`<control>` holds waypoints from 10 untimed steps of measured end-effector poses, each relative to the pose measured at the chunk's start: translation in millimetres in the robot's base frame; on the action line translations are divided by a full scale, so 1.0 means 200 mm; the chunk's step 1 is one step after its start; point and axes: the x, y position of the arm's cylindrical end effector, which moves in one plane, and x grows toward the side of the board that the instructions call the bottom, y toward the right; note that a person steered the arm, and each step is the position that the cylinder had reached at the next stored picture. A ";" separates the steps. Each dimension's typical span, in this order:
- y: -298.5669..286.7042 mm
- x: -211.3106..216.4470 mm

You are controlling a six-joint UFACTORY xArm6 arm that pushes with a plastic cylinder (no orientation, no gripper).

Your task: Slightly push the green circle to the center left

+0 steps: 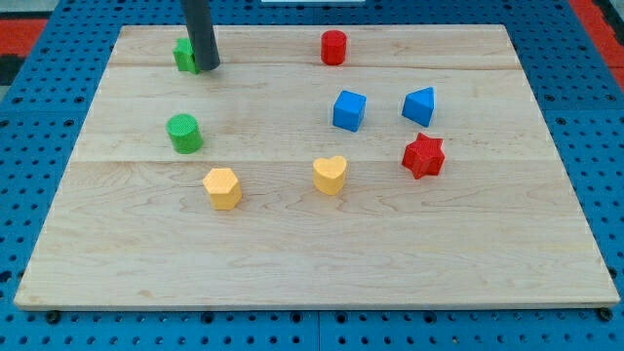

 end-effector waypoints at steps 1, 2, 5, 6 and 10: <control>-0.09 -0.06; 0.04 0.01; 0.28 0.57; 0.20 0.64; 0.42 0.75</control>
